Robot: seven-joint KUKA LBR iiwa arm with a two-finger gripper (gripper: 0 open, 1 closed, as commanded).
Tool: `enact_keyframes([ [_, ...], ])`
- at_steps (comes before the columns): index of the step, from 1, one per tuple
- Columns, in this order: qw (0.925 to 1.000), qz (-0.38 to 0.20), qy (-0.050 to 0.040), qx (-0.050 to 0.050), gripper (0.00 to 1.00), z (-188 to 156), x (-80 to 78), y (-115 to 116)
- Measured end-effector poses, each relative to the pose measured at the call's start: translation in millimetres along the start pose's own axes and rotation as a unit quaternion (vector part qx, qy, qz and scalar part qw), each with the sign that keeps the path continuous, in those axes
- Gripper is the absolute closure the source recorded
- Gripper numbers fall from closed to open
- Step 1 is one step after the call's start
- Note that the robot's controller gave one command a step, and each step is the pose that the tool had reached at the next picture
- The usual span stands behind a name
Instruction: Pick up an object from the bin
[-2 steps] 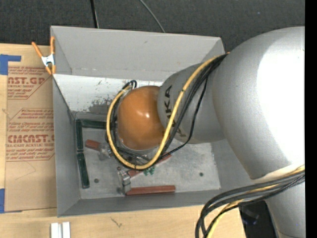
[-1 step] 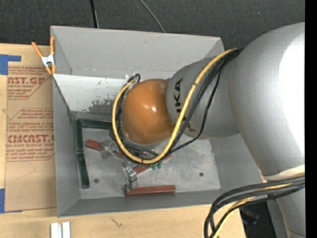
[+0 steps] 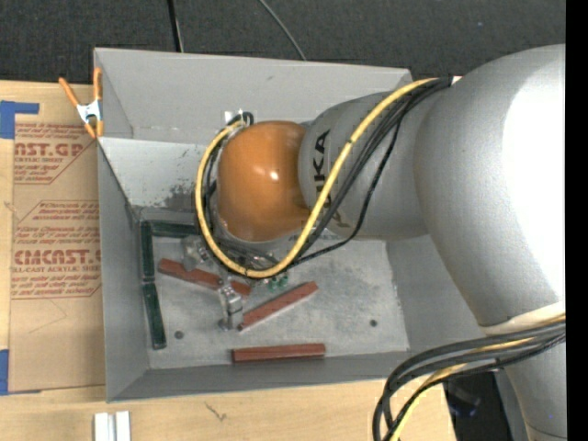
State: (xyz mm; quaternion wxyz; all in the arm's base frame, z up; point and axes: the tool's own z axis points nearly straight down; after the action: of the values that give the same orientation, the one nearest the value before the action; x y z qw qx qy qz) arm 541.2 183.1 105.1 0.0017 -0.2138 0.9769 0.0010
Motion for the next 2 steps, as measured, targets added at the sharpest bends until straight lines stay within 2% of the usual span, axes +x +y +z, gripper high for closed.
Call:
enact_keyframes([
  [1,0.9991,0.042,0.0010,0.000,0.00,-9,0.0,-17],
  [2,0.9928,0.120,0.0016,-0.001,1.00,33,-28.6,-35],
])
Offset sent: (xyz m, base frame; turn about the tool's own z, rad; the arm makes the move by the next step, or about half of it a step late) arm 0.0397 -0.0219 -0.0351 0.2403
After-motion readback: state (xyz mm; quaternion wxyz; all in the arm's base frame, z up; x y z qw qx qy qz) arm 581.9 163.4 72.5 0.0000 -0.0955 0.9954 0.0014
